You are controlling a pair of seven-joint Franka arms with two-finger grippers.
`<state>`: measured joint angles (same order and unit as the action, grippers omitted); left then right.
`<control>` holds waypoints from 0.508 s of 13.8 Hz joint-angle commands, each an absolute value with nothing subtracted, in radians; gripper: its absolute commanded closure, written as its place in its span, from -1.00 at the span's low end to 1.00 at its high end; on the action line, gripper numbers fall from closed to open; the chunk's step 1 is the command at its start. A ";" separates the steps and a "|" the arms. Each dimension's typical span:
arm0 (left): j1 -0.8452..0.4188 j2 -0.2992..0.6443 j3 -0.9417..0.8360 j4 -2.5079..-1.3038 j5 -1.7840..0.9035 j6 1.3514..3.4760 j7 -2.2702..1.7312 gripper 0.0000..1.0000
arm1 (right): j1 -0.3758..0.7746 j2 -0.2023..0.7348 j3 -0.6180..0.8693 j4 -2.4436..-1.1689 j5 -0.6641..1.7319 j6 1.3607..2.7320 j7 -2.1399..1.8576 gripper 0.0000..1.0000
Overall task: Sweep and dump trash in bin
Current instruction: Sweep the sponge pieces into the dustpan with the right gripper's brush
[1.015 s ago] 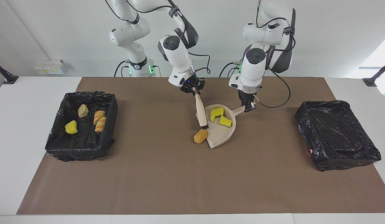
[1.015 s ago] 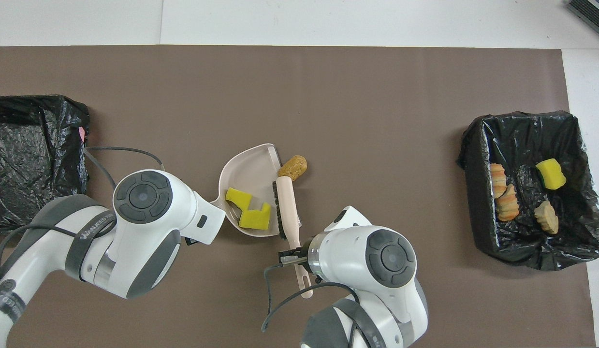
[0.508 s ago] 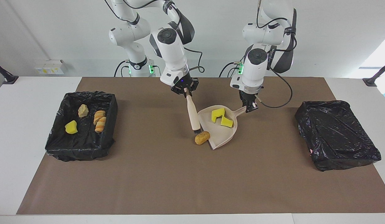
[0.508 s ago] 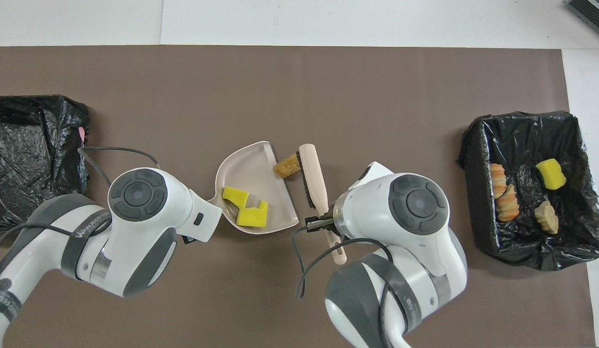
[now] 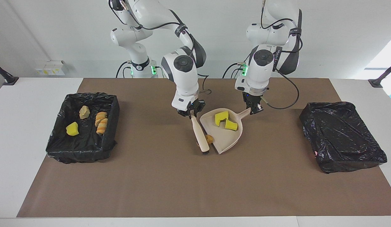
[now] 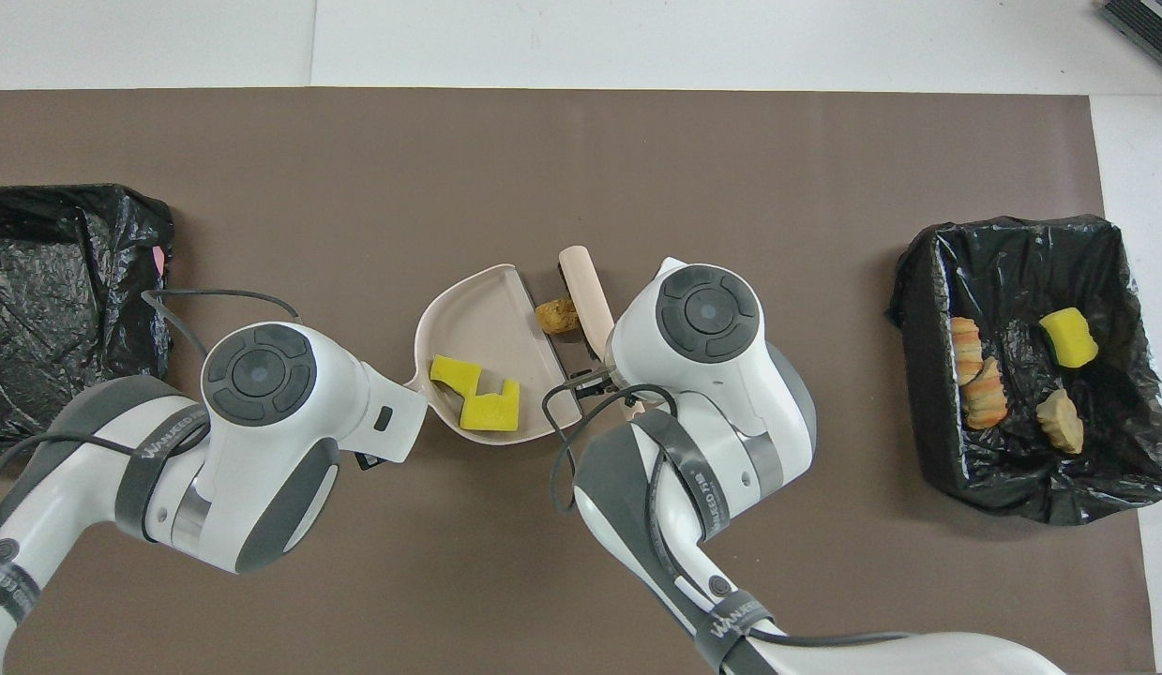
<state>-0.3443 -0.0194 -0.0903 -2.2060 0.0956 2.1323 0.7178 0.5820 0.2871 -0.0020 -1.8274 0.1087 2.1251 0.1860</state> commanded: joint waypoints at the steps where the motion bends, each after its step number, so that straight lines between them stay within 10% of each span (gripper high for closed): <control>1: -0.331 -0.031 -0.095 -2.223 0.080 2.161 0.713 1.00 | 0.592 0.276 0.029 -1.832 0.174 2.123 0.129 1.00; 7: -0.331 -0.031 -0.095 -2.223 0.078 2.161 0.713 1.00 | 0.577 0.200 0.026 -1.824 0.413 2.033 0.071 1.00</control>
<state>-0.3440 -0.0166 -0.0898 -2.2061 0.0932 2.1342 0.7160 0.5987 0.2629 0.0297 -1.8218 0.3692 2.1013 0.1030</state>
